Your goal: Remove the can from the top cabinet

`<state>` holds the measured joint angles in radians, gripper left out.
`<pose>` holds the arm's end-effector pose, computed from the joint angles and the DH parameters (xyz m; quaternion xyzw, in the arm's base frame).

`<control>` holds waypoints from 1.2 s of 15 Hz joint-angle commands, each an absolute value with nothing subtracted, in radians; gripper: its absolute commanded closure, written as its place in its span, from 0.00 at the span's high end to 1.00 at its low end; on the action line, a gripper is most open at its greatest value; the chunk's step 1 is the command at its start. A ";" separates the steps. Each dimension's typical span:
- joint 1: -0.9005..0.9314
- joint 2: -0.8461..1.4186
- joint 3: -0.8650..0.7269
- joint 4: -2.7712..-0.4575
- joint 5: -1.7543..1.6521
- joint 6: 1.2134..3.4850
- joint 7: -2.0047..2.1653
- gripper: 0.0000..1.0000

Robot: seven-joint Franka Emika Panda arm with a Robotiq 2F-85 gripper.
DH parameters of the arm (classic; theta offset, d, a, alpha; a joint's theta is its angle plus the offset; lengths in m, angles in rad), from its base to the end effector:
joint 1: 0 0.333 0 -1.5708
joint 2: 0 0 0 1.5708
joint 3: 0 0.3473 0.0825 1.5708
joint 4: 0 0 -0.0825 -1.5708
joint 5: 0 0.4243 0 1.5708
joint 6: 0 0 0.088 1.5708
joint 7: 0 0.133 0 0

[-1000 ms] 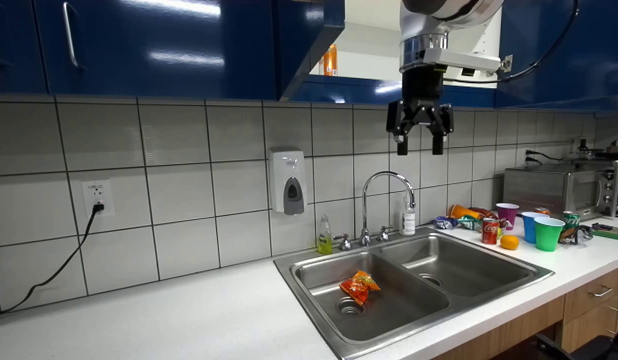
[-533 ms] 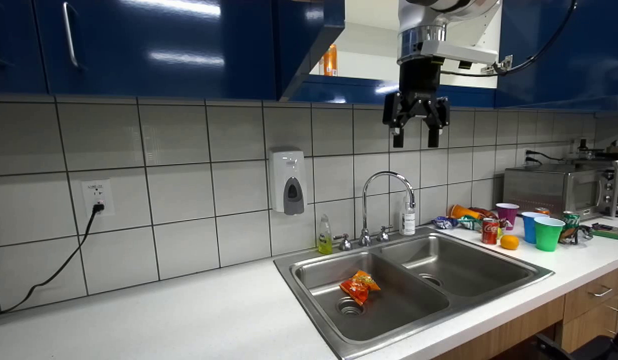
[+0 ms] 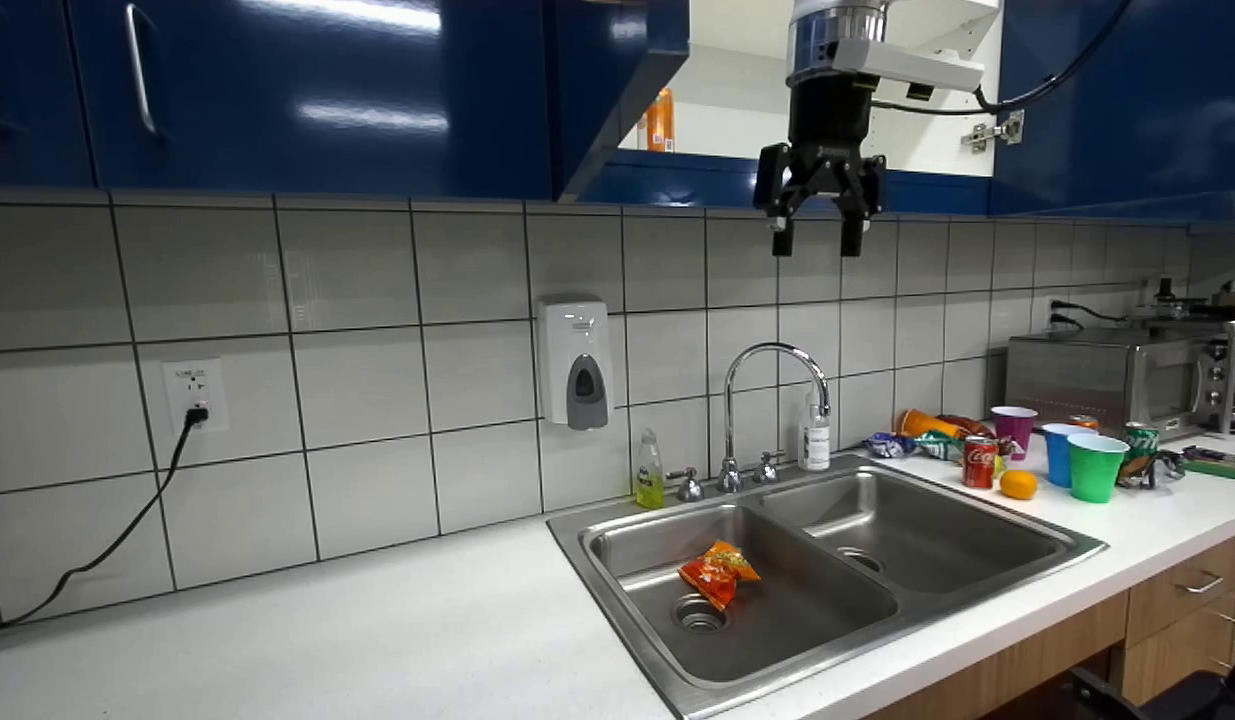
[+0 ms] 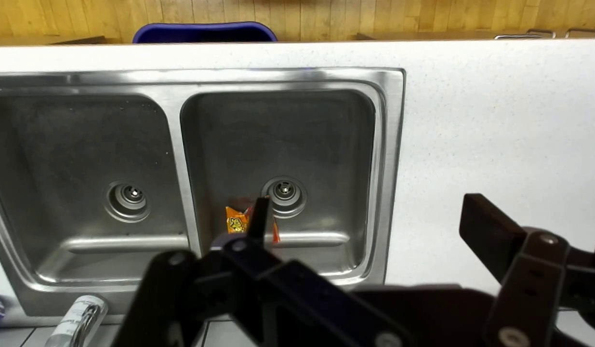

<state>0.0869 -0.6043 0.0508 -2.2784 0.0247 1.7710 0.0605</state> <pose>0.3971 0.0614 0.5797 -0.9983 -0.0329 -0.0481 0.0024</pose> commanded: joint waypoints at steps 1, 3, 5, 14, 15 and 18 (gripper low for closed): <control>0.068 -0.586 0.070 -2.212 -0.023 1.761 0.043 1.00; 0.067 -0.578 0.071 -2.183 -0.050 1.766 0.039 1.00; 0.067 -0.563 0.072 -2.150 -0.078 1.777 0.033 1.00; 0.073 -0.489 0.072 -2.043 -0.140 1.875 0.013 1.00; 0.074 -0.485 0.073 -2.034 -0.141 1.883 0.010 1.00; 0.076 -0.478 0.083 -2.002 -0.148 1.890 0.005 1.00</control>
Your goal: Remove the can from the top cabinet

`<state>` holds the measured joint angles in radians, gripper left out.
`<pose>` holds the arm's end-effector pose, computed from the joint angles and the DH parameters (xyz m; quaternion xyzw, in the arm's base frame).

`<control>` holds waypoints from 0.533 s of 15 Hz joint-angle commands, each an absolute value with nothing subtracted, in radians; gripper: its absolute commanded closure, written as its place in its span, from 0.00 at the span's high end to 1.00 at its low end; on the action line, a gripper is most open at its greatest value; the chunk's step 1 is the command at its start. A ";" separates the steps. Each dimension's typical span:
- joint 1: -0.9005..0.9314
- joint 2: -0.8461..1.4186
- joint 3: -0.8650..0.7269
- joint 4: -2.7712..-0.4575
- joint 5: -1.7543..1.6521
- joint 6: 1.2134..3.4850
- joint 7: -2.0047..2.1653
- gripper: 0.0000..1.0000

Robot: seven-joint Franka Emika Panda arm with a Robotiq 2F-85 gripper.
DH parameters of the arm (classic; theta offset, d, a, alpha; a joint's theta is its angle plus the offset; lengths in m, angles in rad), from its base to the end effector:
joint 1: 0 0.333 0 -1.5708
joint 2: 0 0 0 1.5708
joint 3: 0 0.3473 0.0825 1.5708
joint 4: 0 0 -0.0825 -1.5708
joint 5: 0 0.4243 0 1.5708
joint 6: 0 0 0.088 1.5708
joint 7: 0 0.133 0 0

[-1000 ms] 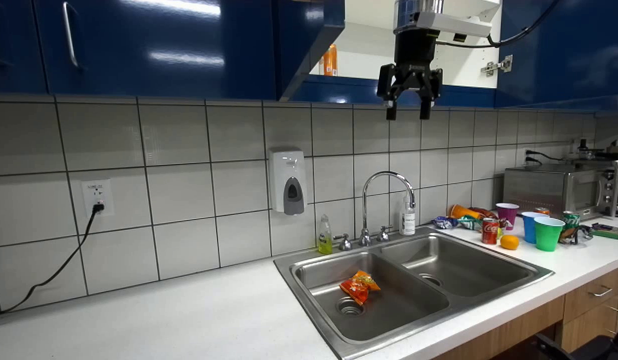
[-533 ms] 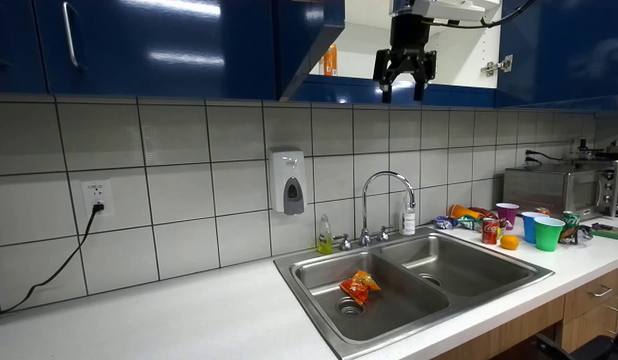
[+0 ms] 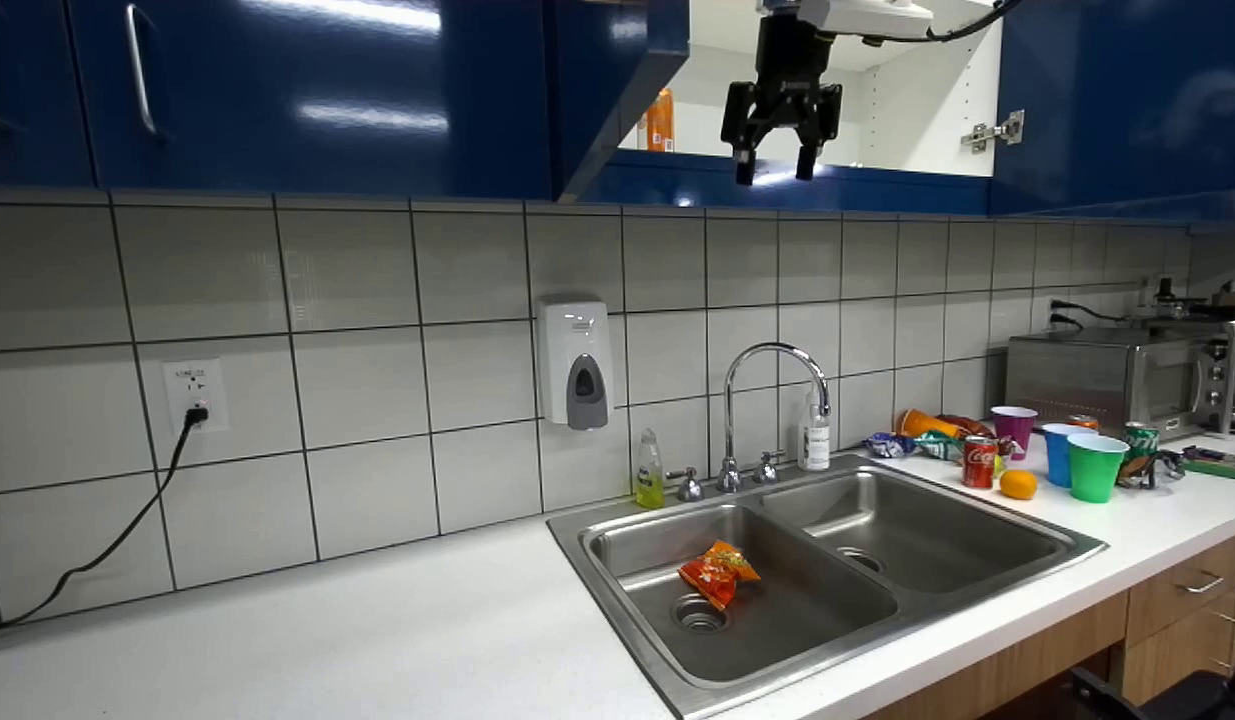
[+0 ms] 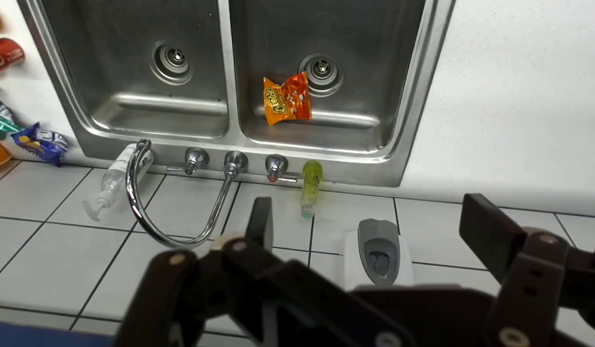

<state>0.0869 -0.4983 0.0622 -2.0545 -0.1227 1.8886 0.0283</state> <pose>0.4521 0.0623 0.6698 0.9812 0.0674 0.1704 0.0610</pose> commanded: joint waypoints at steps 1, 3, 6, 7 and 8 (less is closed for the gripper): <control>0.076 -0.478 0.088 -1.991 -0.152 1.890 0.005 1.00; 0.075 -0.479 0.096 -1.970 -0.160 1.888 0.007 1.00; 0.072 -0.480 0.105 -1.937 -0.182 1.891 0.011 1.00; 0.072 -0.479 0.107 -1.926 -0.189 1.894 0.011 1.00; 0.071 -0.477 0.106 -1.916 -0.192 1.895 0.011 1.00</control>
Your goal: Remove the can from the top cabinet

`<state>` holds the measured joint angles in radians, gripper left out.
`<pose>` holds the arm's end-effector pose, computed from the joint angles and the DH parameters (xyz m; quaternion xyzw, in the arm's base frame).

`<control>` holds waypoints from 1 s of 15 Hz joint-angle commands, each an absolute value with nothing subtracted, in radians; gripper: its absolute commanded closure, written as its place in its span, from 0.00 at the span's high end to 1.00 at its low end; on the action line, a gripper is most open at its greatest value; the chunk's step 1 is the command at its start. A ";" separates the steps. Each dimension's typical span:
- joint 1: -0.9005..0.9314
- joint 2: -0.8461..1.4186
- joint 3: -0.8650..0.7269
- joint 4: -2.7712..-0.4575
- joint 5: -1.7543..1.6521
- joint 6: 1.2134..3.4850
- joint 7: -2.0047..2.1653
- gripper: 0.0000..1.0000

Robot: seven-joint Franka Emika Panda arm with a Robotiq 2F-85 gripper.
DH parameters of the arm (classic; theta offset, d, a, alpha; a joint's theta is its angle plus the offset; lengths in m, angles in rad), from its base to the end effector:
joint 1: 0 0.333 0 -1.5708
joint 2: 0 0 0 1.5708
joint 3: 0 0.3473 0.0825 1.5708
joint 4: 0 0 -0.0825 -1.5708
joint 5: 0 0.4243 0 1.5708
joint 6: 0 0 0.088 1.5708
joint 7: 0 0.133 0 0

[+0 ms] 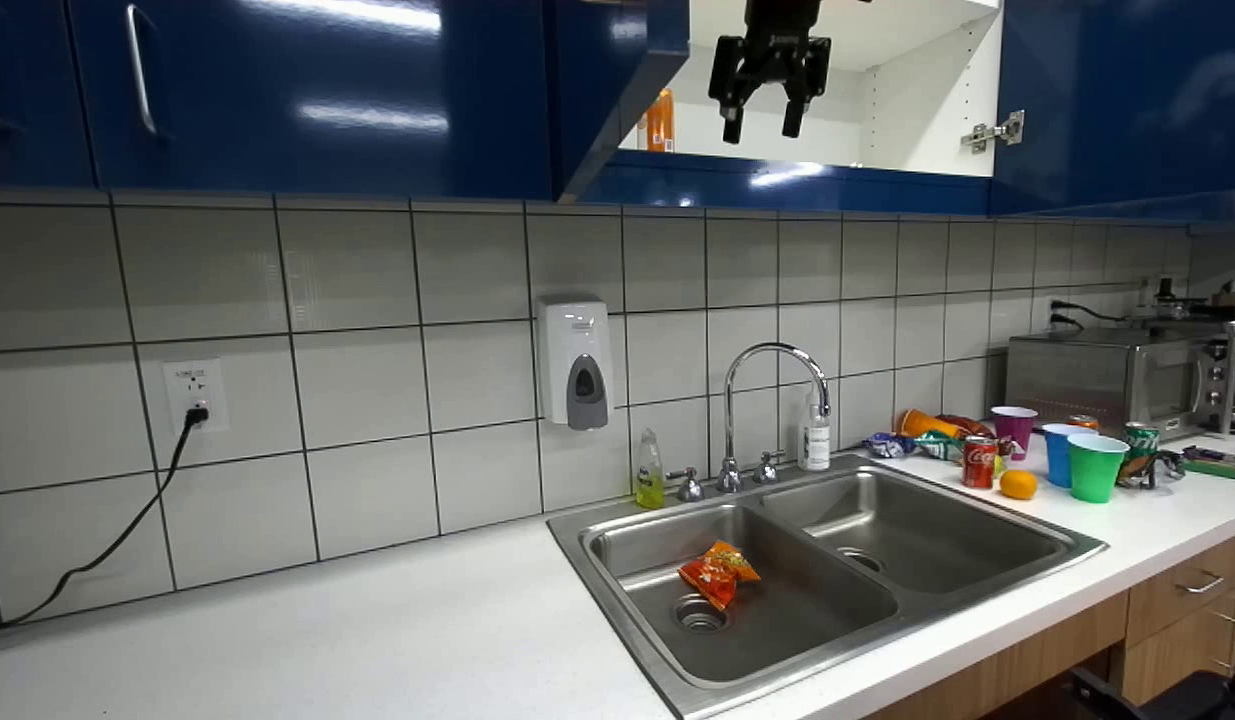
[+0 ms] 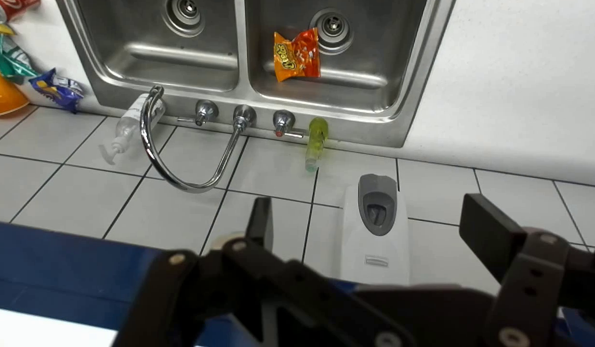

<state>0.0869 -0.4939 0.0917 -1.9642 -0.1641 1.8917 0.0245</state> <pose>0.4506 0.0769 0.7180 0.9693 0.0831 0.2162 0.0822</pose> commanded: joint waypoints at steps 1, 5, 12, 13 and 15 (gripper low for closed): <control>0.071 -0.472 0.104 -1.904 -0.193 1.895 0.008 1.00; 0.070 -0.452 0.105 -1.864 -0.201 1.904 0.008 1.00; 0.067 -0.391 0.108 -1.758 -0.215 1.902 0.014 1.00; 0.066 -0.381 0.109 -1.740 -0.218 1.901 0.015 1.00; 0.065 -0.357 0.109 -1.707 -0.223 1.899 0.016 1.00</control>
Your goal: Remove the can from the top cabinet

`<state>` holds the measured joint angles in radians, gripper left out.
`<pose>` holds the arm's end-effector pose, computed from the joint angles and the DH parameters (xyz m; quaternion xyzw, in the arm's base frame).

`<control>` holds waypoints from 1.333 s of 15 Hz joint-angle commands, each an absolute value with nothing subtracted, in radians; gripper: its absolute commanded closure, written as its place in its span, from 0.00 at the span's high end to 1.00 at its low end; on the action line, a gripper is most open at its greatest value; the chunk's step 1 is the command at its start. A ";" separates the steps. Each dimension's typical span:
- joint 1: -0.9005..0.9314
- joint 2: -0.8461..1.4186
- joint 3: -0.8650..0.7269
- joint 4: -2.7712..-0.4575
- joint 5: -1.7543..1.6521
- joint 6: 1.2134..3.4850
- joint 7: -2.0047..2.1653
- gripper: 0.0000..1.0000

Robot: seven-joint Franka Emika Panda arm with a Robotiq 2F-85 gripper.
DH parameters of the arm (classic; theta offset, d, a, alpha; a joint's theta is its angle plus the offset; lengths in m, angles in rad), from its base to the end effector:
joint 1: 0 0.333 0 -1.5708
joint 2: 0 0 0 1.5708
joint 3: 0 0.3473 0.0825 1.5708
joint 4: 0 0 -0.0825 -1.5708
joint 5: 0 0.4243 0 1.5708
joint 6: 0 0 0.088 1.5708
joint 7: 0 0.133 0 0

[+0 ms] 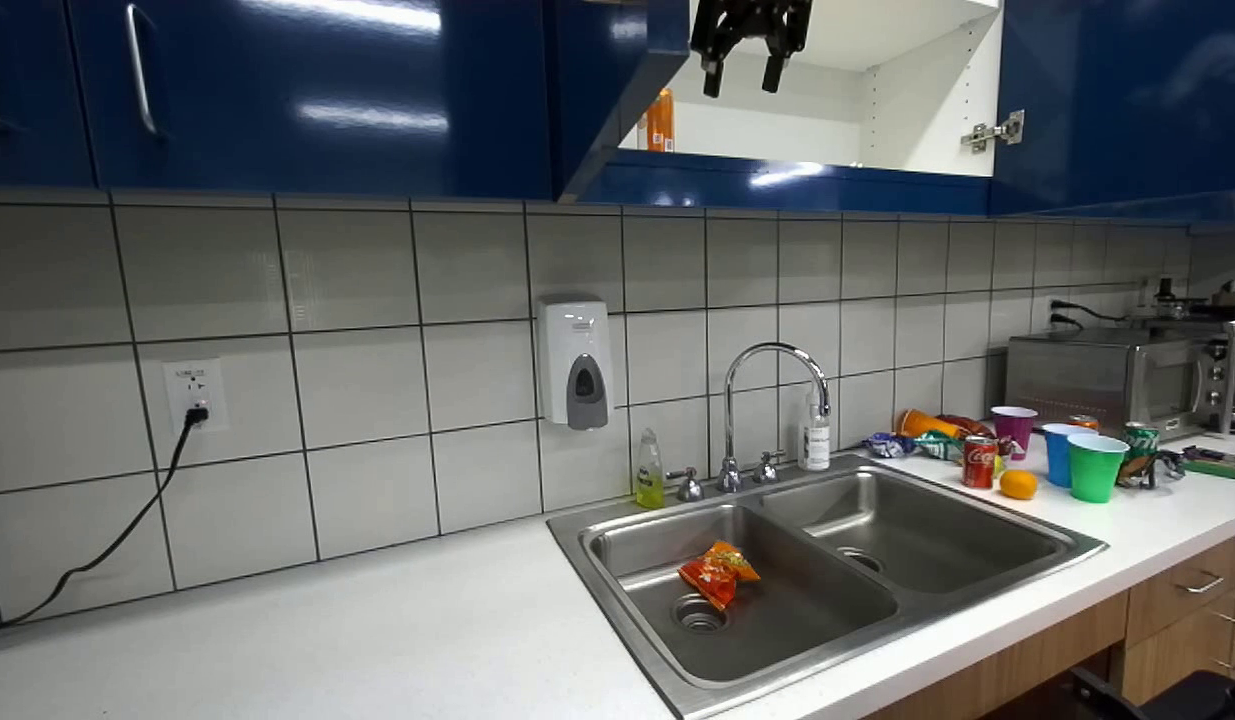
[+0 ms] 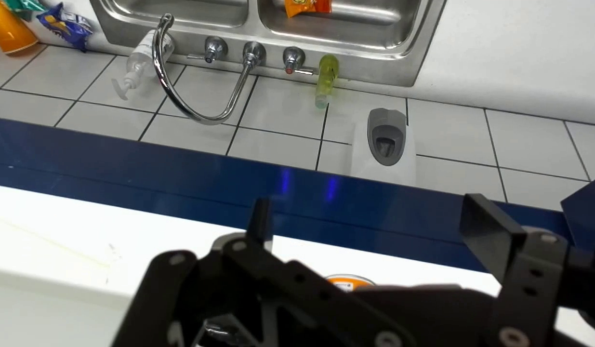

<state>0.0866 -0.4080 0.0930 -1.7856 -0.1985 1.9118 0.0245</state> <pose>0.4756 0.0801 0.7788 0.9545 0.0828 0.2719 0.0902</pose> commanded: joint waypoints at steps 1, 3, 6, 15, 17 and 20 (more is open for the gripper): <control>0.065 -0.345 0.107 -1.692 -0.223 1.901 0.016 1.00; 0.063 -0.318 0.105 -1.661 -0.224 1.899 0.016 1.00; 0.059 -0.278 0.101 -1.622 -0.225 1.907 0.015 1.00; 0.060 -0.179 0.093 -1.566 -0.224 2.002 0.014 1.00; 0.062 -0.164 0.091 -1.561 -0.220 2.020 0.011 1.00; 0.062 -0.148 0.090 -1.555 -0.226 2.048 0.016 1.00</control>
<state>0.0706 -0.1760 0.0847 -1.5923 -0.2037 2.0293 0.0245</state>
